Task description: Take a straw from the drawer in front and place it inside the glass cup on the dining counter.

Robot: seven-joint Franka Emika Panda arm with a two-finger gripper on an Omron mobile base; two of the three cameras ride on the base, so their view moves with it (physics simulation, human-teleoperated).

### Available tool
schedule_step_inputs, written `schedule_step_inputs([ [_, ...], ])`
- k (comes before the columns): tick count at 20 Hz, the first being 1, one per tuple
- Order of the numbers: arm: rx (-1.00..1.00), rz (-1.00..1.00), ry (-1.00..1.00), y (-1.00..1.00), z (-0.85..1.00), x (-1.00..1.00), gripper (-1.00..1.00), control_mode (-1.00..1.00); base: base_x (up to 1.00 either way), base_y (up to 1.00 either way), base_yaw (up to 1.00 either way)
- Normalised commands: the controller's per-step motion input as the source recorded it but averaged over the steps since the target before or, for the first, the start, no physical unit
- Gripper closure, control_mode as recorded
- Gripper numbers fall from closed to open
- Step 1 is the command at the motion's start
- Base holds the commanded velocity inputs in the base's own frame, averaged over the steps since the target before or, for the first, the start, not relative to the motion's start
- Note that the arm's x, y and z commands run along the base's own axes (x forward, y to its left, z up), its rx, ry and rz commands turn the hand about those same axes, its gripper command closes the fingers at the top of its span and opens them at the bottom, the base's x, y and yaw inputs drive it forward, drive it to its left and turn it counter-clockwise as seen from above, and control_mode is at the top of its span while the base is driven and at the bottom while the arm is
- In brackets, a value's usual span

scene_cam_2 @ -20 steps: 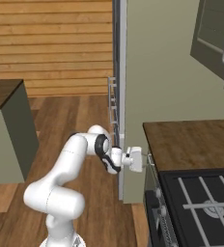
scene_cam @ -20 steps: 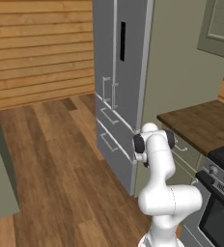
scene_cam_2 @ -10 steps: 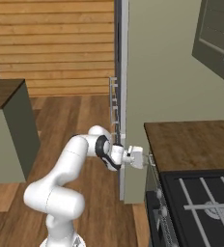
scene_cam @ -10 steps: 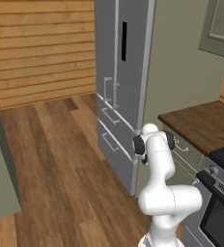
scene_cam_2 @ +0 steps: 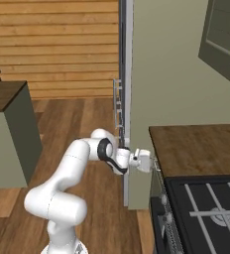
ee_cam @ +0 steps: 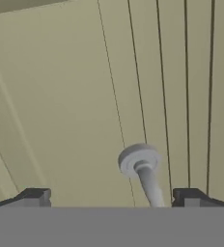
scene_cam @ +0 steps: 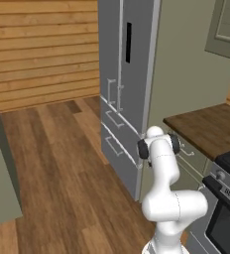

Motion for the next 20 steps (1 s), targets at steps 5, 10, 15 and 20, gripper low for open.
schedule_step_inputs([
  [5, 0.00, 0.00, -0.03, -0.51, 0.40, -0.06, -1.00, -1.00, 0.00, 0.00, 0.00],
  [10, 0.00, -0.03, 0.00, -0.58, -0.21, 0.06, -1.00, -1.00, 0.00, 0.00, 0.00],
  [15, 0.04, -0.04, 0.00, -0.71, -0.27, 0.02, 1.00, -1.00, 0.00, 0.00, 0.00],
  [20, 0.27, -0.02, 0.00, -0.66, -0.17, 0.00, 1.00, -1.00, 0.00, 0.00, 0.00],
])
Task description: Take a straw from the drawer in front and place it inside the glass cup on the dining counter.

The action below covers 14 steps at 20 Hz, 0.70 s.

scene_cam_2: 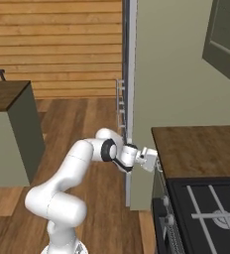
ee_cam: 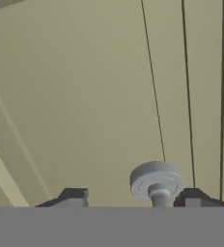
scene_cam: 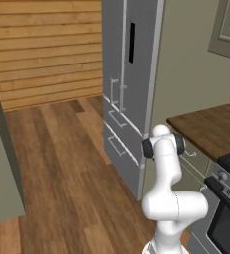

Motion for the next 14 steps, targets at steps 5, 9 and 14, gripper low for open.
schedule_step_inputs([
  [5, 0.49, 0.00, -0.03, -0.42, -0.08, -0.02, 1.00, -1.00, 0.00, 0.00, 0.00],
  [9, 0.66, 0.02, -0.17, 0.01, -0.29, -0.63, 1.00, -1.00, 0.00, 0.00, 0.00],
  [14, 0.52, 0.00, -0.26, 0.44, -0.61, -1.00, 1.00, -1.00, 0.00, 0.00, 0.00],
])
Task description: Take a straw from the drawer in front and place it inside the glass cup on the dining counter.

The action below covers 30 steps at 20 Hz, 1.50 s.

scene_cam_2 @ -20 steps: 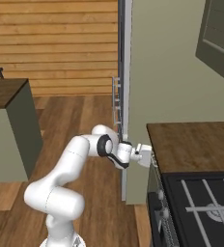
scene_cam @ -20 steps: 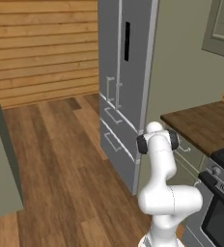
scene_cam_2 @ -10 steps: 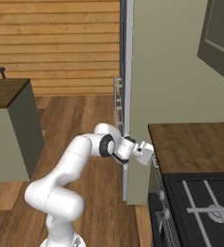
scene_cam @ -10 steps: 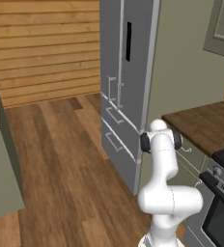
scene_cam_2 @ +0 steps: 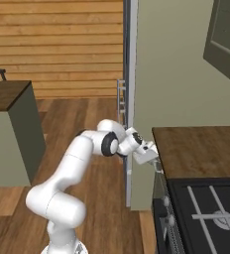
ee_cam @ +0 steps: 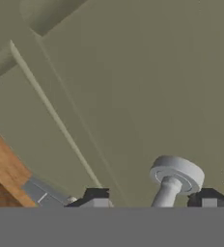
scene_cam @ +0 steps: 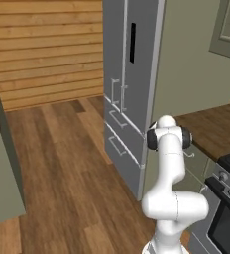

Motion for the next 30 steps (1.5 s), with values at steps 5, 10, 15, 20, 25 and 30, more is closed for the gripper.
schedule_step_inputs([
  [5, 0.32, 0.00, -0.34, 0.98, -0.99, -1.00, 1.00, -1.00, 0.00, 0.00, 0.00],
  [10, 0.03, 0.00, -0.43, 1.00, -1.00, -1.00, 1.00, -1.00, 0.00, 0.00, 0.00],
  [15, -0.33, 0.03, -0.39, 1.00, -1.00, -1.00, 1.00, -1.00, 0.00, 0.00, 0.00],
  [20, -0.23, 0.02, -0.35, 1.00, -1.00, -1.00, 1.00, -1.00, 0.00, 0.00, 0.00],
  [25, -0.03, 0.00, -0.06, 1.00, -0.69, -1.00, 1.00, -1.00, 0.00, 0.00, 0.00],
  [30, -0.06, 0.03, 0.00, 1.00, 0.03, -1.00, 1.00, -1.00, 0.00, 0.00, 0.00],
])
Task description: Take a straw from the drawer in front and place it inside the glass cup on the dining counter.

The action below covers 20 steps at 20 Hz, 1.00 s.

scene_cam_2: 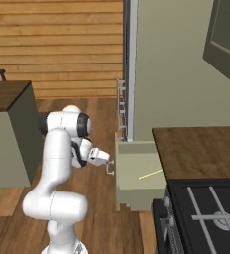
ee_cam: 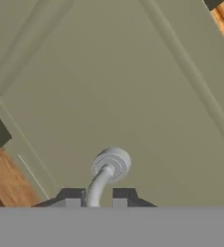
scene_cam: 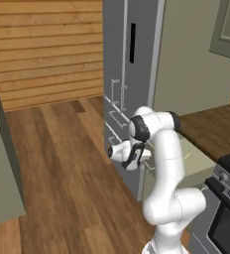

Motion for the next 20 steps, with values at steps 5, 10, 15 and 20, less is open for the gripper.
schedule_step_inputs([
  [5, -0.03, 0.00, -0.10, 1.00, -0.01, -1.00, 1.00, -1.00, 0.00, 0.00, 0.00],
  [10, -0.21, 0.00, -0.12, 1.00, -0.27, -1.00, 1.00, -1.00, 0.00, 0.00, 0.00],
  [15, -0.20, 0.00, -0.01, 1.00, 0.18, -0.97, 1.00, -1.00, 0.00, 0.00, 0.00],
  [20, -0.04, 0.00, -0.11, 1.00, 0.93, -0.91, 1.00, -1.00, 0.00, 0.00, 0.00],
])
